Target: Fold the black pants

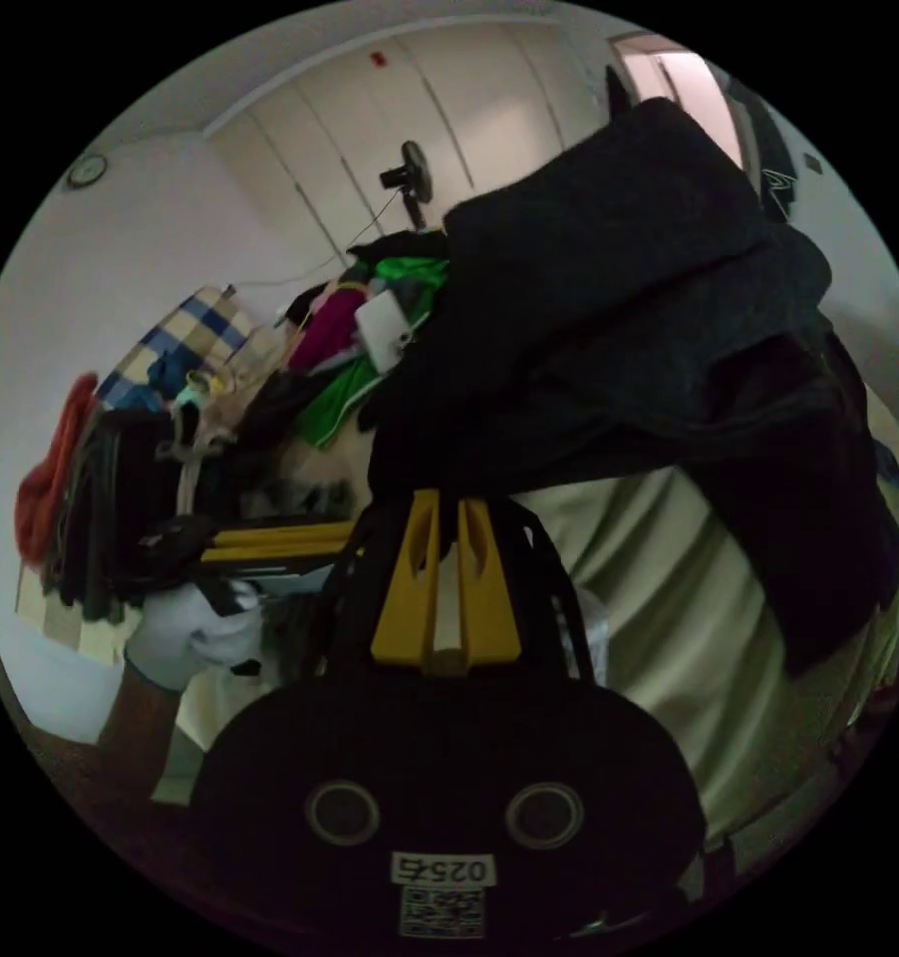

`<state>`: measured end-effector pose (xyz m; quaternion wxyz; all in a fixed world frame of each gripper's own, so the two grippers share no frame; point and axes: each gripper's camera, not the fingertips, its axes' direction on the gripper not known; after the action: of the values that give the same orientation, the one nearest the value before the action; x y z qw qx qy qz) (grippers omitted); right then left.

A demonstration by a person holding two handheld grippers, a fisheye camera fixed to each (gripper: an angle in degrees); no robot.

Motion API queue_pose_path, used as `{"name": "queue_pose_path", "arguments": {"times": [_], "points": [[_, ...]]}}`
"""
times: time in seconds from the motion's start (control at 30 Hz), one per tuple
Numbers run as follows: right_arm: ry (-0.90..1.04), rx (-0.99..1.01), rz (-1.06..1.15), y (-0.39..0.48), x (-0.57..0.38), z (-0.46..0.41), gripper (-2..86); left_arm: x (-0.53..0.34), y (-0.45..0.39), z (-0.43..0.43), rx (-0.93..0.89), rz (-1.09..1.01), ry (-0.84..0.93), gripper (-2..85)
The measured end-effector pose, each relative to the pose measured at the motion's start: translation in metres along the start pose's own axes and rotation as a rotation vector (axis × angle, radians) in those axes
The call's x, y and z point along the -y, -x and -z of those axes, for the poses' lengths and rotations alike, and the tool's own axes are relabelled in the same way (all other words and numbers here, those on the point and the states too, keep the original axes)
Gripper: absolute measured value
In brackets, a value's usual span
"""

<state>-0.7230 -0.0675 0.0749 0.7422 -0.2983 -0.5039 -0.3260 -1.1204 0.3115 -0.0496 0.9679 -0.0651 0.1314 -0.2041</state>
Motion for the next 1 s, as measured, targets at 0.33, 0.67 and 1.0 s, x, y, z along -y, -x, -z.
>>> {"name": "queue_pose_path", "arguments": {"times": [0.33,0.67,1.0], "points": [[0.177,0.052,0.022,0.062,-0.159,0.032,5.0,-0.14,-0.011,-0.002,-0.051,0.059,0.082,-1.5],[-0.002,0.137,-0.062,0.049,-0.223,0.125,9.0,-0.192,-0.003,-0.063,-0.082,0.106,-0.095,-0.2],[-0.06,-0.288,0.094,0.118,-0.114,0.032,20.1,-0.096,0.154,-0.056,0.127,0.45,-0.385,11.4]]}}
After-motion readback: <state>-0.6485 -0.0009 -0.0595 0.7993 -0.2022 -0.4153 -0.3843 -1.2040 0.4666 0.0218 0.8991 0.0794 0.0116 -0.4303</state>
